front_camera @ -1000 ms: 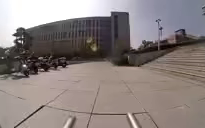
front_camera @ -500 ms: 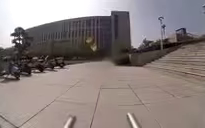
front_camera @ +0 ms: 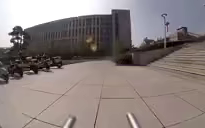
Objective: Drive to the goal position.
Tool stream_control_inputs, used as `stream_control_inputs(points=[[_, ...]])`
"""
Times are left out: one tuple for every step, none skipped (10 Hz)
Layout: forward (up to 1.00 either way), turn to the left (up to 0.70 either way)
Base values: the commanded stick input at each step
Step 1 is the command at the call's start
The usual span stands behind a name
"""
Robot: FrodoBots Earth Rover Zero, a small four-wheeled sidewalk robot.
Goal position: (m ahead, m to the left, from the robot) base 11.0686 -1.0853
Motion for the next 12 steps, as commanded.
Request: stream_control_inputs(points=[[1.00,0.00],[1.00,0.00],[1.00,0.00],[1.00,0.00],[1.00,0.00],[1.00,0.00],[1.00,0.00],[1.00,0.00],[1.00,0.00],[1.00,0.00],[1.00,0.00],[1.00,0.00]])
